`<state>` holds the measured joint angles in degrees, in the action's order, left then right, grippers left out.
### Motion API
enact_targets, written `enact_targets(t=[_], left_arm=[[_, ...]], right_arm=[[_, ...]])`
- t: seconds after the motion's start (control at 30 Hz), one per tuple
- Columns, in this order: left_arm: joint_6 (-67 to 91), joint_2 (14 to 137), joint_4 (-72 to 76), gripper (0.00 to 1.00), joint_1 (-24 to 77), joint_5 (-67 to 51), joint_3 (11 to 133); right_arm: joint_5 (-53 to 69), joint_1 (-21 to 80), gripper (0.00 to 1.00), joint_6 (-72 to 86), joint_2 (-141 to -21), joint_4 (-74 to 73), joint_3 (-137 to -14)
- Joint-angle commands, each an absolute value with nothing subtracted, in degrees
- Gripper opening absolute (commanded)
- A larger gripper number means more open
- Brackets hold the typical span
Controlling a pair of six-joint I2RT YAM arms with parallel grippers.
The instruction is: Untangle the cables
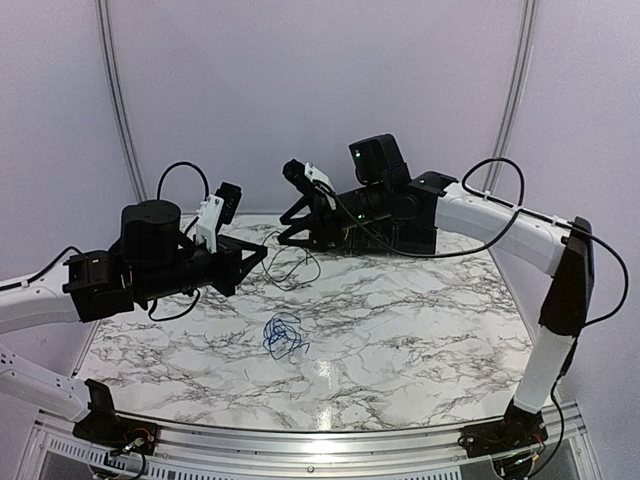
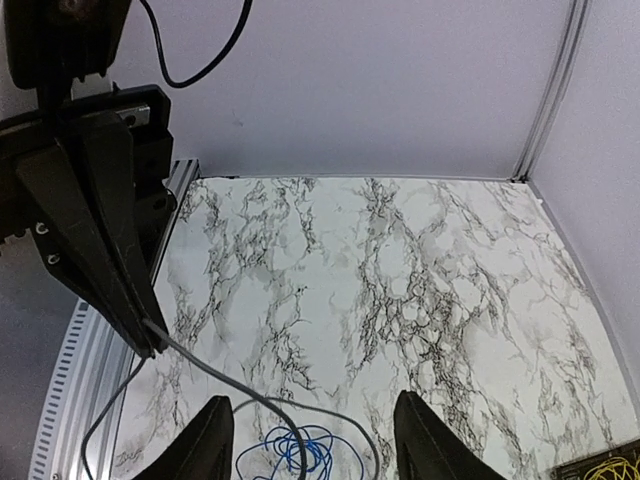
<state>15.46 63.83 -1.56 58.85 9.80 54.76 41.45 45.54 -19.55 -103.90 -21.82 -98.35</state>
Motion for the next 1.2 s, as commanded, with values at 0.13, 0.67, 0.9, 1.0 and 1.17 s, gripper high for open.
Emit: enact_targets(t=[0.13, 0.67, 0.9, 1.0, 1.17], left_arm=[[16.0, 60.2, 1.9, 0.0, 59.7, 8.4, 55.5], [16.3, 47.1, 1.9, 0.0, 59.9, 15.0, 52.7], [16.4, 46.8, 2.3, 0.0, 59.9, 15.7, 51.4], [16.3, 47.5, 2.7, 0.0, 59.9, 15.7, 51.3], [16.2, 48.6, 3.4, 0.0, 59.9, 15.5, 50.9]], right_arm=[[39.0, 46.5, 0.32, -19.0, -106.5, -19.6, -95.8], [39.0, 41.7, 0.15, -13.6, -112.0, -14.9, -89.2], [33.6, 38.8, 0.23, -14.8, -115.0, -17.2, -89.0], [32.8, 37.6, 0.29, -15.3, -115.4, -17.7, -87.7], [29.3, 37.1, 0.4, -18.0, -113.4, -17.7, -84.9]])
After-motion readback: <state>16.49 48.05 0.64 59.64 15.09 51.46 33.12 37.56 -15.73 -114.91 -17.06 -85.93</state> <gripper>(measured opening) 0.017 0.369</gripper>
